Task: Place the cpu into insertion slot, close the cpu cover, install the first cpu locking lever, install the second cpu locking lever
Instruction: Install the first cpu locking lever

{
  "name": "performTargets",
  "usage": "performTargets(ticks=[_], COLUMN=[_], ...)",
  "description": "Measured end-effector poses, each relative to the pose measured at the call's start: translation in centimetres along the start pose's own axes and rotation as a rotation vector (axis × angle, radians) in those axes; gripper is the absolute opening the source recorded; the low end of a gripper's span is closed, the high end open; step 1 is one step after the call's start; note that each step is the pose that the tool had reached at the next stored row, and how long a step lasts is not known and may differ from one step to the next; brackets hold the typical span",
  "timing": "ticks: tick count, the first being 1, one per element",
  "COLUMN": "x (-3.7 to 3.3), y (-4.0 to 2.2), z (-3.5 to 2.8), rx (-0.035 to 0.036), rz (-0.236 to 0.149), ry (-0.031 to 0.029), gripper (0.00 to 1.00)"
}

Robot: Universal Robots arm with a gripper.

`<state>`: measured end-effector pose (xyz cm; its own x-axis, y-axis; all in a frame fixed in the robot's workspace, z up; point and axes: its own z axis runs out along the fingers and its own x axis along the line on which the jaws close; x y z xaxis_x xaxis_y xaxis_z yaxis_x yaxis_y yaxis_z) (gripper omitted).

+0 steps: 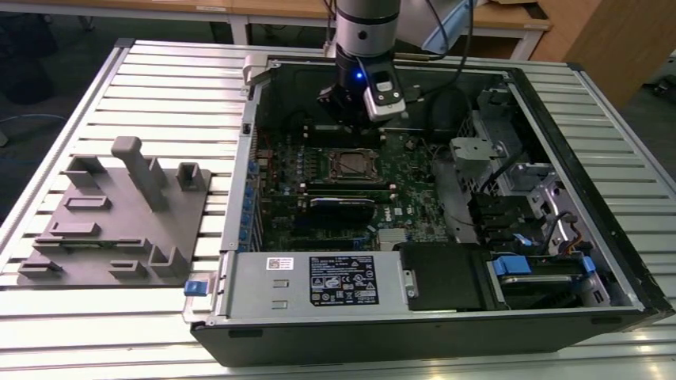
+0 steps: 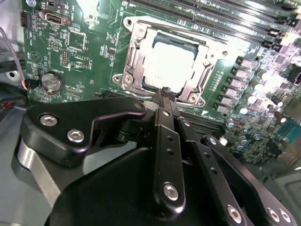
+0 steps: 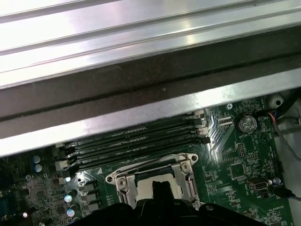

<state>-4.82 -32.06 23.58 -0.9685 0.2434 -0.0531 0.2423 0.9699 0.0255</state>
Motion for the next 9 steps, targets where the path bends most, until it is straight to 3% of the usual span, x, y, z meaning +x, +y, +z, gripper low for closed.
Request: performTargets(ticks=[9], x=[-0.36], y=[-1.44], z=[0.05], rx=[-0.0002], rz=[-0.004], ry=[0.0002], gripper=[0.1])
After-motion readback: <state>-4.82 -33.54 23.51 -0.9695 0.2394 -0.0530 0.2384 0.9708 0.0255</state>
